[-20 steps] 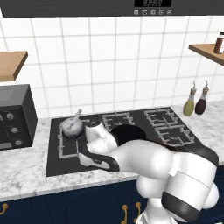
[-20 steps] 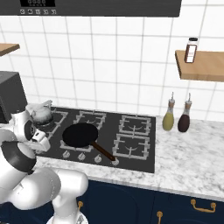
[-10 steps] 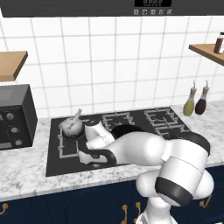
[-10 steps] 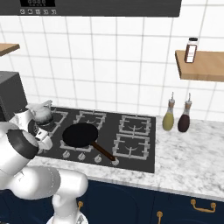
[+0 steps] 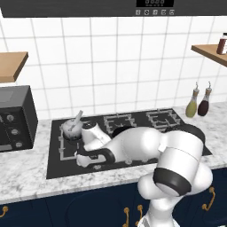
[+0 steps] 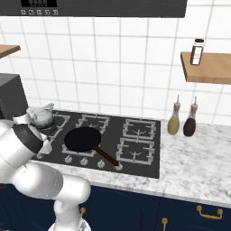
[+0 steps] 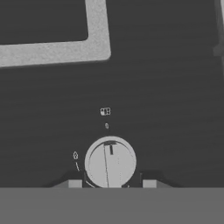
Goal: Pick the kettle from the counter and place it on a stove burner. Then turn the burner on.
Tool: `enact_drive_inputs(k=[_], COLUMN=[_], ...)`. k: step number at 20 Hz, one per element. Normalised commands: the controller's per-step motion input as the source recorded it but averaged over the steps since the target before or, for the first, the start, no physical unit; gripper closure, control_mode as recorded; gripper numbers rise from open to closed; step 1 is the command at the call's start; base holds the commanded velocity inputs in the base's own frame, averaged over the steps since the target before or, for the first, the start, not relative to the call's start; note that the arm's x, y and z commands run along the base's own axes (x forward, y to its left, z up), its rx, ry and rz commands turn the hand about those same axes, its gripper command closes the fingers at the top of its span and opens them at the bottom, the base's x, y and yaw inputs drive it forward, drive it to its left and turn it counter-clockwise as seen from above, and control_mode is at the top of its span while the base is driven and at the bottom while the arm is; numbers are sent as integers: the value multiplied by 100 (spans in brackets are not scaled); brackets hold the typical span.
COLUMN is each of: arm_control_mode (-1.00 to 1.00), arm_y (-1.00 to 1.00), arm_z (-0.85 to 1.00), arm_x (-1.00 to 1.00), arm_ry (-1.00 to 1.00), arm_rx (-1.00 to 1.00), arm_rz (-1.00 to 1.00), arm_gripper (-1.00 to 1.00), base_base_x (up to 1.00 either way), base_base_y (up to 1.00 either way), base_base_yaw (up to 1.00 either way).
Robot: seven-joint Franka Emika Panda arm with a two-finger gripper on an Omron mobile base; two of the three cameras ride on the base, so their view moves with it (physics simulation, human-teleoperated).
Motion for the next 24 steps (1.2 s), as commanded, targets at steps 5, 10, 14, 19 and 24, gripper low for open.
enact_drive_inputs(k=[5, 10, 14, 19, 24], arm_control_mode=[-100, -100, -100, -100, -100], arm_y=[0, 0, 0, 0, -6], arm_z=[-11, -7, -41, -42, -42], arm_x=[0, 1, 0, 0, 0], arm_ry=[0, 0, 0, 0, 0], arm_rx=[0, 0, 0, 0, 0], arm_rz=[0, 3, 29, 38, 43], arm_gripper=[100, 100, 100, 100, 100], base_base_x=[0, 0, 0, 0, 0], base_base_y=[0, 0, 0, 0, 0], base_base_yaw=[0, 0, 0, 0, 0])
